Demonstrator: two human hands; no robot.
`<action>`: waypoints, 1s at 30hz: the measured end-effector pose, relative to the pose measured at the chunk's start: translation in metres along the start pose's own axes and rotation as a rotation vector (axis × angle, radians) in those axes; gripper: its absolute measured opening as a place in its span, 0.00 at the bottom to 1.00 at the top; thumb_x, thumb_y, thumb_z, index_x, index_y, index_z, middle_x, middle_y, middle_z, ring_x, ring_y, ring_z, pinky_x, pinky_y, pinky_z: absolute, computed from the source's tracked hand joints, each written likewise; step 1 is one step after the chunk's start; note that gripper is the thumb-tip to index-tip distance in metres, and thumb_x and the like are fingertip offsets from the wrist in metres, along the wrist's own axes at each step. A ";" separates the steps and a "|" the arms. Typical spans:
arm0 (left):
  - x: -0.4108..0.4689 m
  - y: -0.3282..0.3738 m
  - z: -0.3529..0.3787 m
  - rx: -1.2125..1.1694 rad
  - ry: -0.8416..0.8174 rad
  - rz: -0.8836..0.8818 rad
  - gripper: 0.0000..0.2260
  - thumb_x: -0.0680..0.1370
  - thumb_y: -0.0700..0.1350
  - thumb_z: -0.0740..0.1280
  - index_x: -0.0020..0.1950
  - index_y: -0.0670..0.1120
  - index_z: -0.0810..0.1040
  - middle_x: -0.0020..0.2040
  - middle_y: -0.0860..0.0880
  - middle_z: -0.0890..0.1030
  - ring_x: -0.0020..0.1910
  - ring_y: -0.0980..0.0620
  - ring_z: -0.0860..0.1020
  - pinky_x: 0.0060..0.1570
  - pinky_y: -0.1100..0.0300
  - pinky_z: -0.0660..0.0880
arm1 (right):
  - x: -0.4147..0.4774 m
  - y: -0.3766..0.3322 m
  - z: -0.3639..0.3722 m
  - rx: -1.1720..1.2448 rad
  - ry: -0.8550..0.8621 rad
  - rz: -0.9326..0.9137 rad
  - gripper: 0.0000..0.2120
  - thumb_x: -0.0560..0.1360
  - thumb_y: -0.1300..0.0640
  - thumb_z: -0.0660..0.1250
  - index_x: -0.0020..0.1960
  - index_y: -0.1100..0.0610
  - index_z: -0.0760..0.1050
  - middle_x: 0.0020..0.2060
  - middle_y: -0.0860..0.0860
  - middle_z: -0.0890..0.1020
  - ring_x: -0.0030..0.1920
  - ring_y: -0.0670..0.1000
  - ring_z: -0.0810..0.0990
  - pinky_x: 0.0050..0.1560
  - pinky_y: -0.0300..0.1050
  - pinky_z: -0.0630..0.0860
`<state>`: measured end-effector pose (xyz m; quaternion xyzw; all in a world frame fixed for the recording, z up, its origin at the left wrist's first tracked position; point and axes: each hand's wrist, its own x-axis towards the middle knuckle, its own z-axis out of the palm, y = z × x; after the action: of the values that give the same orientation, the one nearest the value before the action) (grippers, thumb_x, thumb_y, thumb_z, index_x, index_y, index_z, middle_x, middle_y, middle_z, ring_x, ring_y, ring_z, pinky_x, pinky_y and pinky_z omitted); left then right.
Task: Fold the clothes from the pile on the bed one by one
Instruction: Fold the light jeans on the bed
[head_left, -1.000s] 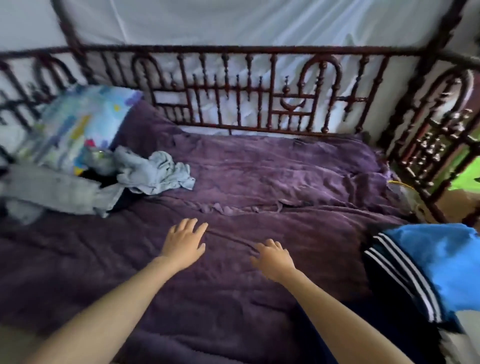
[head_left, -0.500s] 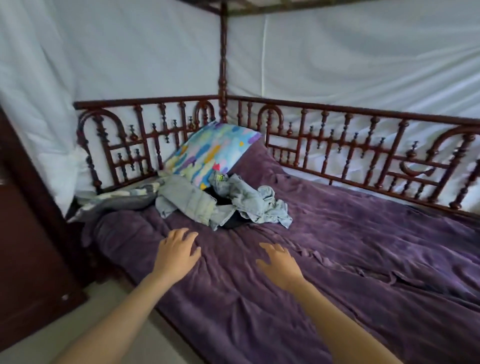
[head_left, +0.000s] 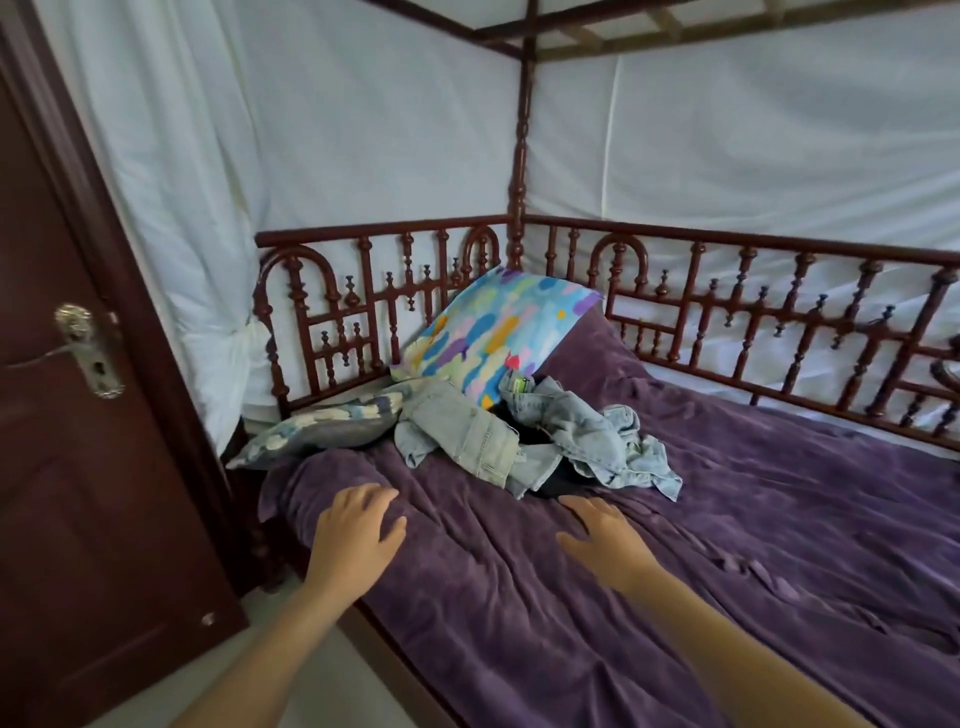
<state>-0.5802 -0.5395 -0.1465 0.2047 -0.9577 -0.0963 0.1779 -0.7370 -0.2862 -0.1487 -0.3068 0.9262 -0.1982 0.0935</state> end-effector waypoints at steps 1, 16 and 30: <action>0.008 -0.007 0.000 0.011 0.001 -0.005 0.19 0.78 0.51 0.63 0.66 0.46 0.73 0.65 0.49 0.74 0.66 0.46 0.69 0.60 0.52 0.69 | 0.013 -0.002 0.000 0.009 0.003 -0.008 0.26 0.78 0.48 0.60 0.74 0.49 0.59 0.68 0.52 0.67 0.69 0.53 0.64 0.64 0.44 0.66; 0.159 -0.062 0.033 -0.103 0.014 -0.172 0.18 0.78 0.49 0.64 0.66 0.44 0.73 0.65 0.46 0.74 0.66 0.47 0.69 0.64 0.53 0.66 | 0.200 -0.027 0.008 0.173 0.044 -0.089 0.24 0.79 0.52 0.60 0.74 0.52 0.60 0.69 0.53 0.67 0.69 0.52 0.66 0.63 0.44 0.68; 0.268 -0.098 0.144 -0.244 -0.221 -0.119 0.17 0.78 0.47 0.63 0.66 0.45 0.72 0.63 0.47 0.74 0.63 0.48 0.70 0.60 0.57 0.68 | 0.300 0.000 0.027 -0.004 0.030 0.079 0.27 0.78 0.52 0.61 0.74 0.51 0.58 0.69 0.53 0.66 0.69 0.53 0.63 0.63 0.43 0.65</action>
<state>-0.8285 -0.7255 -0.2236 0.2263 -0.9387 -0.2442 0.0892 -0.9673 -0.4765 -0.1886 -0.2670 0.9393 -0.1970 0.0869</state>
